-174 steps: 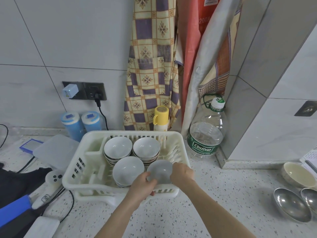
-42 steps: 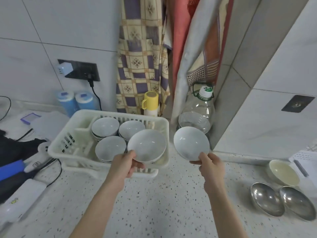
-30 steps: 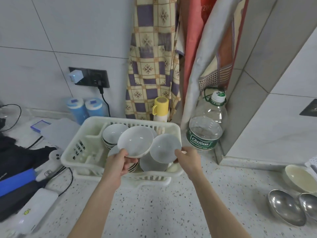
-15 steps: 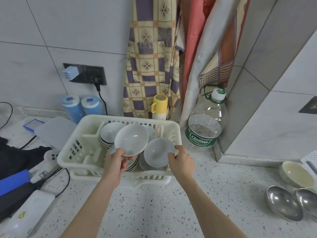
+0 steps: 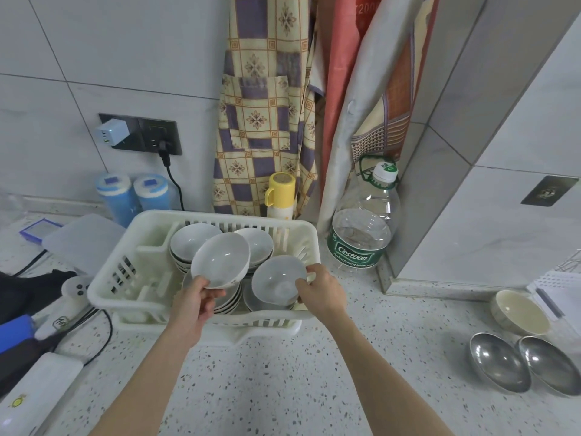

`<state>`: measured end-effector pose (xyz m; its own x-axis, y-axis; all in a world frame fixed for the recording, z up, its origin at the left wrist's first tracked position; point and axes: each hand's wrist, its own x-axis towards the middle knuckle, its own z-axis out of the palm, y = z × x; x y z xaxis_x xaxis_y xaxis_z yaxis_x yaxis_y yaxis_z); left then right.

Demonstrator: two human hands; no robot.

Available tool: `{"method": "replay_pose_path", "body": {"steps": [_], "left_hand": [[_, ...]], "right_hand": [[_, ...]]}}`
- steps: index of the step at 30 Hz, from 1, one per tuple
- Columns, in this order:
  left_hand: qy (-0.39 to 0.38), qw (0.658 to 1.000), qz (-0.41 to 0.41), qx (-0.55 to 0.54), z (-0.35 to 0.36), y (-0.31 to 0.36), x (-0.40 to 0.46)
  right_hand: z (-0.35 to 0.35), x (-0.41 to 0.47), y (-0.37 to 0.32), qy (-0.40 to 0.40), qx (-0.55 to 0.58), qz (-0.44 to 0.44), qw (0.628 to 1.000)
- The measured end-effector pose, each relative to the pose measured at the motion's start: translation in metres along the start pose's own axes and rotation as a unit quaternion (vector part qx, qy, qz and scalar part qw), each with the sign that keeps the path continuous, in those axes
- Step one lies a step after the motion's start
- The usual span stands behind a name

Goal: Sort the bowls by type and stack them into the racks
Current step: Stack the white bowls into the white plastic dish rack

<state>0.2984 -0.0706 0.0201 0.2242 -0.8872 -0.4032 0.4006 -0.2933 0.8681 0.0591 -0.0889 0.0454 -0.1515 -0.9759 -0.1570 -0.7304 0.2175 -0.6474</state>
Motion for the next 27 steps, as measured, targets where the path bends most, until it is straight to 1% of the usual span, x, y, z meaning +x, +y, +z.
{"method": "replay_pose_path", "body": {"steps": [4, 7, 15, 27], "left_hand": [[-0.007, 1.0, -0.001, 0.0, -0.004, -0.002, 0.001], [0.003, 1.0, -0.003, 0.008, -0.004, -0.002, -0.001], [0.009, 1.0, -0.008, 0.002, 0.005, 0.003, -0.007], [0.003, 1.0, -0.005, -0.001, 0.01, 0.01, -0.011]], "right_hand": [[-0.002, 0.0, 0.0, -0.013, 0.004, 0.009, 1.0], [-0.004, 0.0, -0.002, -0.025, -0.01, 0.006, 1.0], [-0.007, 0.002, -0.006, -0.076, -0.108, -0.015, 0.991], [-0.005, 0.006, -0.008, -0.083, -0.209, -0.032, 0.974]]}}
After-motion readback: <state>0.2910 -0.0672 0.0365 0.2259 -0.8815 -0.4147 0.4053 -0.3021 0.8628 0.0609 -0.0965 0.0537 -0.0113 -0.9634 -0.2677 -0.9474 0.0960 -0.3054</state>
